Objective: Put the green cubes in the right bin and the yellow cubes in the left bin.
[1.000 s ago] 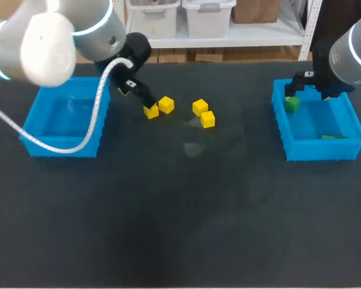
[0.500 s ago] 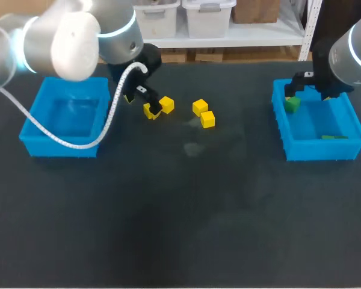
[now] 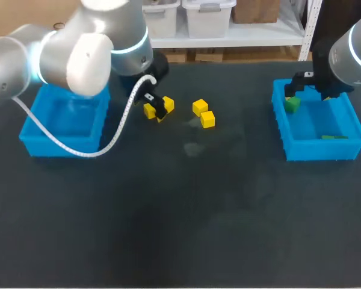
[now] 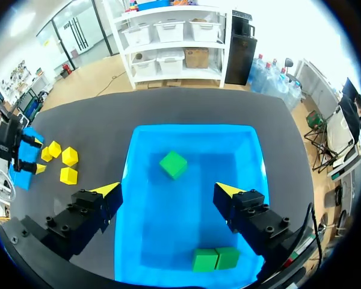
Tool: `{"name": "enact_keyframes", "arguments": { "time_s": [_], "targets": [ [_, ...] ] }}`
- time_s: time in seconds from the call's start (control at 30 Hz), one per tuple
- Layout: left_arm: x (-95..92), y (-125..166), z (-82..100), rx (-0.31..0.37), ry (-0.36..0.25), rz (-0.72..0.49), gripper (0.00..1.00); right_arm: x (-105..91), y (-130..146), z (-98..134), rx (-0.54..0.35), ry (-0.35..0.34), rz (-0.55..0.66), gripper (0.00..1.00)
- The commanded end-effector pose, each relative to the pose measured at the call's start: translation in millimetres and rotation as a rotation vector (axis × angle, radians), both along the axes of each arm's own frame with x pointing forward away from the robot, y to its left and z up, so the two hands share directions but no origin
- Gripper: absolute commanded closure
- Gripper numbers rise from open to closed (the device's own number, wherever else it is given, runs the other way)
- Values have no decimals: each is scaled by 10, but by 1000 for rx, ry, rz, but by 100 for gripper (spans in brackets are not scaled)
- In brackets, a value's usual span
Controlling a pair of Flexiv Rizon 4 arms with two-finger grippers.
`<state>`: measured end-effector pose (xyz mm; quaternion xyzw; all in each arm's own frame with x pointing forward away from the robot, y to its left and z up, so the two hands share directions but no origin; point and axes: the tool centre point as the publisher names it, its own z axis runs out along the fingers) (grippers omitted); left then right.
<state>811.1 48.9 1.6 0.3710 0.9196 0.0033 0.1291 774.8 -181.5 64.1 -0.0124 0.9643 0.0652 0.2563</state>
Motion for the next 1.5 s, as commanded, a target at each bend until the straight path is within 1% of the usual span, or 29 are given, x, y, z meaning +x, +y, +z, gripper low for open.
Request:
{"name": "enact_keyframes", "arguments": {
  "time_s": [0.03, 0.1, 0.23, 0.27, 0.3, 0.4, 0.57, 0.67, 0.73, 0.8, 0.83, 0.9, 0.93, 0.97, 1.03, 1.1, 1.2, 1.23, 1.3, 1.37, 1.43, 1.5],
  "targets": [
    [-14, -39, -102, -7, -35, 1, 0, -14, 3, 0, -3, -4, -3, 0],
    [1, -49, -141, -4, -49, -4, 0, -14, 3, 0, -3, -4, -3, 0],
    [24, -43, -215, 24, -69, -12, 0, -14, 3, 0, -3, -4, -3, 0],
    [31, -33, -235, 36, -72, -7, 53, -14, 3, 0, -3, -4, -3, 0],
    [35, -24, -250, 44, -78, -4, 100, -14, 3, 0, -3, -4, -3, 0],
    [38, -4, -267, 60, -106, 7, 100, -14, 3, 0, -3, -4, -3, 0],
    [29, 46, -267, 38, -138, 46, 100, -14, 3, 0, -3, -4, -3, 0],
    [-20, 87, -271, 33, -166, 63, 100, -14, 3, 0, -3, -4, -3, 0],
    [-68, 114, -259, 16, -184, 76, 100, -14, 3, 0, -3, -4, -3, 0],
    [-122, 122, -217, 0, -188, 80, 100, -14, 3, 0, -3, -4, -3, 0],
    [-163, 109, -155, -8, -199, 74, 100, -14, 3, 0, -3, -4, -3, 0],
    [-248, 74, 10, -17, -242, 44, 100, -14, 3, 0, -3, -4, -3, 0],
    [-292, 64, 113, -33, -260, 41, 100, -14, 3, 0, -3, -4, -3, 0],
    [-337, 63, 229, -64, -273, 47, 100, -14, 3, 0, -3, -4, -3, 0],
    [-424, 87, 500, -117, -310, 69, 100, -14, 3, 0, -3, -4, -3, 0],
    [-489, 149, 788, -188, -348, 96, 100, -14, 3, 0, -3, -4, -3, 0],
    [-567, 306, 1205, -282, -406, 153, 100, -14, 3, 0, -3, -4, -3, 0],
    [-607, 398, 1377, -307, -432, 180, 100, -14, 3, 0, -3, -4, -3, 0],
    [-664, 537, 1555, -330, -447, 242, 100, -14, 3, 0, -3, -4, -3, 0],
    [-657, 778, 1674, -321, -470, 312, 100, -14, 3, 0, -3, -4, -3, 0],
    [-683, 1073, 1728, -288, -480, 392, 100, -14, 3, 0, -3, -4, -3, 0],
    [-716, 1260, 1716, -277, -472, 450, 100, -14, 3, 0, -3, -4, -3, 0]
  ]
}}
